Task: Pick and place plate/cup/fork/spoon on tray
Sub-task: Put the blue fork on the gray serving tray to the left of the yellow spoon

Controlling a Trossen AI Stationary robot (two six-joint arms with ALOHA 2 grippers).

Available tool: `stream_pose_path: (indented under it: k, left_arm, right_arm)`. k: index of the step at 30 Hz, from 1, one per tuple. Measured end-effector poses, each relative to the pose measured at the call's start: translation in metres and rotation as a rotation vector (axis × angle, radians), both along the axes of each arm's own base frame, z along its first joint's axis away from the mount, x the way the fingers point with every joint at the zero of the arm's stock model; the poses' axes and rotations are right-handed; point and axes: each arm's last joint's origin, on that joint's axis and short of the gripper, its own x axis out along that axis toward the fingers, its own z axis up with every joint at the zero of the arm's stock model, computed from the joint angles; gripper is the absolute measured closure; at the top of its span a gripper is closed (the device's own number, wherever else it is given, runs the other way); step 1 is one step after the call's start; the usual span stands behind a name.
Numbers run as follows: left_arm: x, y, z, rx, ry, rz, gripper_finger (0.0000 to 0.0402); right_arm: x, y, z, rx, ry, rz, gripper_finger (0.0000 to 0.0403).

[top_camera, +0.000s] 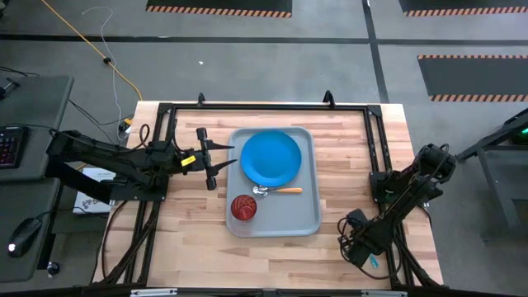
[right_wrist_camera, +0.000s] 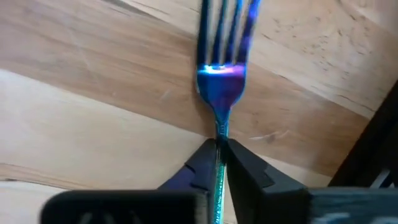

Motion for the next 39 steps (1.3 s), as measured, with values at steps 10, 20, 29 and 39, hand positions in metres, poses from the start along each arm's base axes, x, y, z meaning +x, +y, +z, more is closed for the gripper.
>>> stream_pose_path:
  k: [10, 20, 29, 39]
  left_arm:
    - [0.000, 0.000, 0.000, -0.001, 0.000, 0.000, 0.0234]
    - [0.000, 0.000, 0.000, -0.025, -0.004, -0.003, 0.0234]
    - [0.000, 0.000, 0.000, -0.050, -0.005, -0.005, 0.0234]
    - [0.000, 0.000, -0.001, -0.050, -0.003, -0.005, 0.0234]
  right_arm:
    - [-0.002, -0.003, 0.016, 0.053, -0.043, 0.054, 0.0387]
    - [0.002, -0.015, 0.054, 0.028, -0.407, 0.249, 0.0397]
    - [0.055, -0.050, 0.072, -0.107, -0.651, 0.527, 0.0401]
    - [0.113, -0.118, 0.084, -0.184, -0.720, 0.804, 0.0402]
